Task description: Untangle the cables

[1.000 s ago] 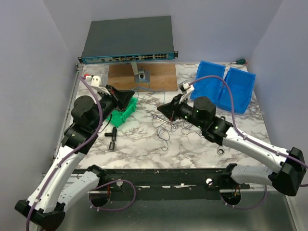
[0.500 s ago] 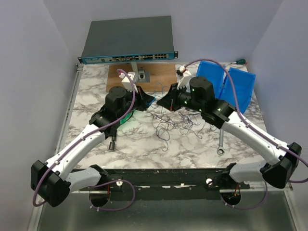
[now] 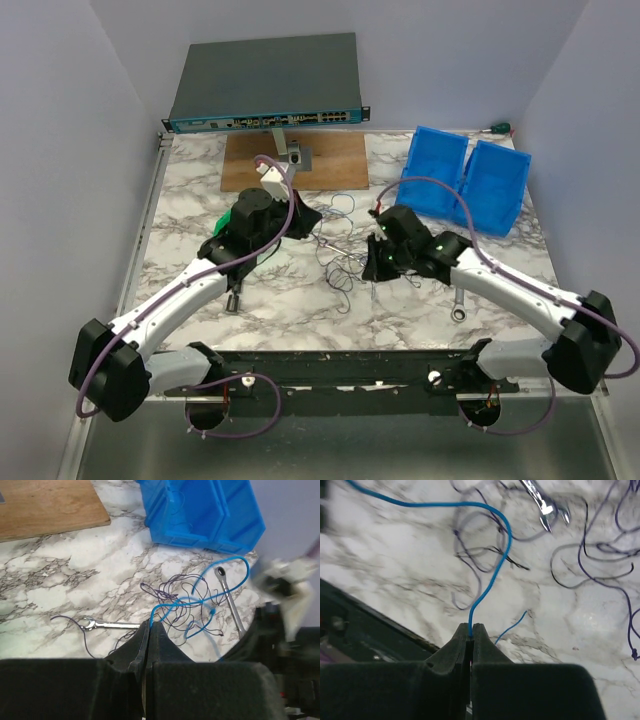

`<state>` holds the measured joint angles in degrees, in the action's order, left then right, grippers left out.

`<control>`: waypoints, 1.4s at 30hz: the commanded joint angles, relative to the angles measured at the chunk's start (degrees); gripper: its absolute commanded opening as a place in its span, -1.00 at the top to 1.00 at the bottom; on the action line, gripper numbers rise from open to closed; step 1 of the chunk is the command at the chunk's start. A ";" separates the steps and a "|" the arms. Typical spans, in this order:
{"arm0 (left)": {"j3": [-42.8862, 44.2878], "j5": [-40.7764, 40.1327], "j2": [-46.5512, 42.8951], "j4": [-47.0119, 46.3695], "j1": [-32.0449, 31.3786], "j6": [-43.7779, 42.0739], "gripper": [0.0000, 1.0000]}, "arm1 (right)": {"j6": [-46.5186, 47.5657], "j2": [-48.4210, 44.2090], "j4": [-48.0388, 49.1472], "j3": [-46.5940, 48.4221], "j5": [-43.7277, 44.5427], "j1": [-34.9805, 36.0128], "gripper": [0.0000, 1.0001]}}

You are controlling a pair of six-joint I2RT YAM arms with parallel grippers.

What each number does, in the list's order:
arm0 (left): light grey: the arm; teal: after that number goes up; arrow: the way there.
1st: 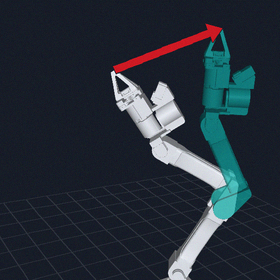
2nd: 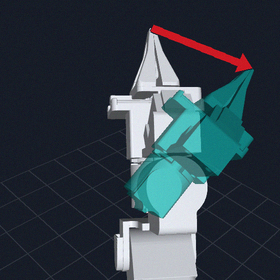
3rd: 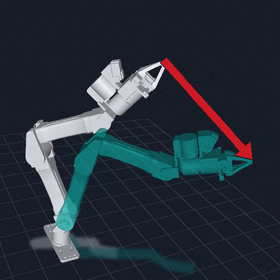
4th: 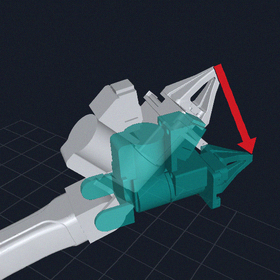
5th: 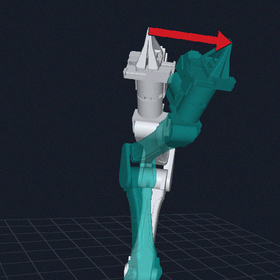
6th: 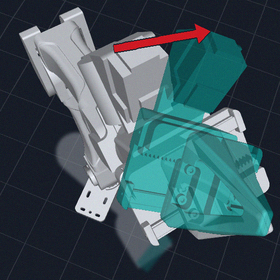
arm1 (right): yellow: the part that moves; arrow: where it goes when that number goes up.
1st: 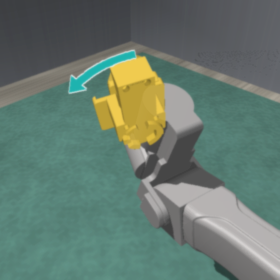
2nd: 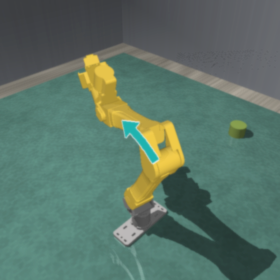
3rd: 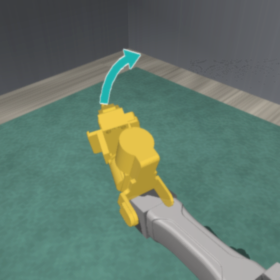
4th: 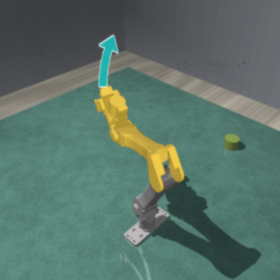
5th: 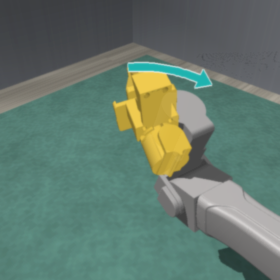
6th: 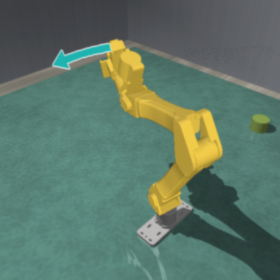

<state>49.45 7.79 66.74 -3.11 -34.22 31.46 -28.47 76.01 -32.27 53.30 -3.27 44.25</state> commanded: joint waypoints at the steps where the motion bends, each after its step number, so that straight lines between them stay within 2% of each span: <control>1: -1.56 -3.56 -3.40 -0.25 -0.30 -2.81 1.00 | 1.65 -5.39 -7.09 10.17 -2.84 0.14 0.99; 7: -3.17 -2.91 -4.88 -1.44 -0.75 -2.96 1.00 | 3.16 -7.52 -7.50 13.91 2.60 0.14 0.99; 15: -1.53 -0.95 -1.29 -4.12 -1.92 -3.52 1.00 | 3.75 -7.30 -5.27 17.97 22.43 -0.41 0.99; 18: 0.55 -0.21 1.73 -4.78 -2.38 -3.35 1.00 | 3.45 -5.44 -2.20 17.65 26.85 -1.62 0.99; 25: 4.18 -0.75 6.73 -5.42 -2.63 -4.09 1.00 | 4.10 -0.49 4.81 17.71 28.07 -4.54 0.99; 29: 7.31 2.53 13.01 -9.80 -2.90 -1.96 1.00 | 4.24 1.89 7.75 19.06 25.48 -8.04 0.99; 38: 23.65 6.61 30.42 -15.22 -6.08 2.08 1.00 | 4.47 7.44 9.95 24.85 22.48 -17.97 0.99; 42: 33.13 6.60 38.05 -14.65 -7.36 2.99 1.00 | 4.72 10.06 11.94 25.65 22.50 -21.11 0.99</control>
<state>73.56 11.86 98.80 -14.83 -40.07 32.40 -24.75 83.33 -23.35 77.03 20.29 25.41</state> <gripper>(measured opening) 0.012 0.035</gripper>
